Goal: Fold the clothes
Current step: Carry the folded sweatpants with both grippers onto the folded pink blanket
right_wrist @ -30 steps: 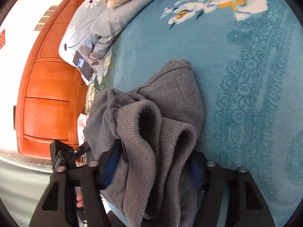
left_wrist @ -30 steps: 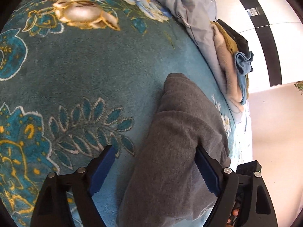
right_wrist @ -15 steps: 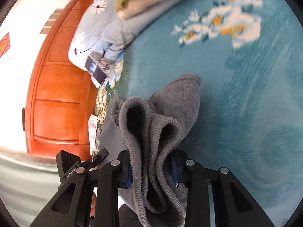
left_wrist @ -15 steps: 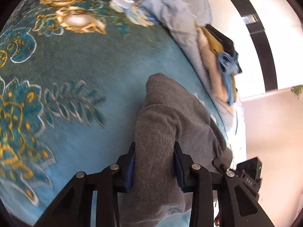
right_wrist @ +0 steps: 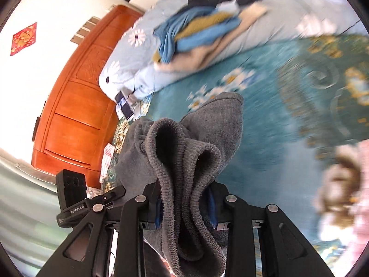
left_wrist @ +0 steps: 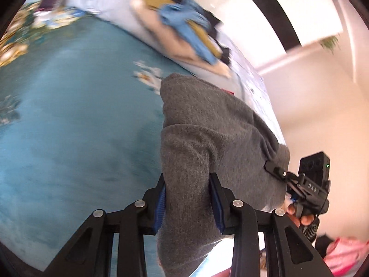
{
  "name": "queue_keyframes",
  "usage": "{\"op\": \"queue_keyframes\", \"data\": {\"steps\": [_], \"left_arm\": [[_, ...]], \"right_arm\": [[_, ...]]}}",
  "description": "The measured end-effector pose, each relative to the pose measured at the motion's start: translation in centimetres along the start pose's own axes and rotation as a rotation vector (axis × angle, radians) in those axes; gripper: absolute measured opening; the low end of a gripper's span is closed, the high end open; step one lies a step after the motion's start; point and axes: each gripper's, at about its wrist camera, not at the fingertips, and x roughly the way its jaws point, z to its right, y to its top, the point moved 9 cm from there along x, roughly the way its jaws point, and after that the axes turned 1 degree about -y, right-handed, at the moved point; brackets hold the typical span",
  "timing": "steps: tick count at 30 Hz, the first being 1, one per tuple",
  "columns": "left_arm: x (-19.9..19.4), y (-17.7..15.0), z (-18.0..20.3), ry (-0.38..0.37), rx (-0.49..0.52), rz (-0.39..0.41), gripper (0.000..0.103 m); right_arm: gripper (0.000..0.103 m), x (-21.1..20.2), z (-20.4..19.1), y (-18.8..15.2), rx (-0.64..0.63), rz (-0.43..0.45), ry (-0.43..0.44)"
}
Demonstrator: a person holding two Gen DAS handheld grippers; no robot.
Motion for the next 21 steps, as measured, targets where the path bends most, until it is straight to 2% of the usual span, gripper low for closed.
{"op": "queue_keyframes", "data": {"steps": [13, 21], "left_arm": [[11.7, -6.8, 18.3, -0.068, 0.204, -0.235, 0.037], [17.9, -11.2, 24.6, -0.018, 0.298, -0.344, 0.037]], "right_arm": [[0.032, -17.7, 12.4, -1.1, 0.039, 0.088, -0.122], [0.032, -24.6, 18.7, -2.6, 0.077, 0.111, -0.167]]}}
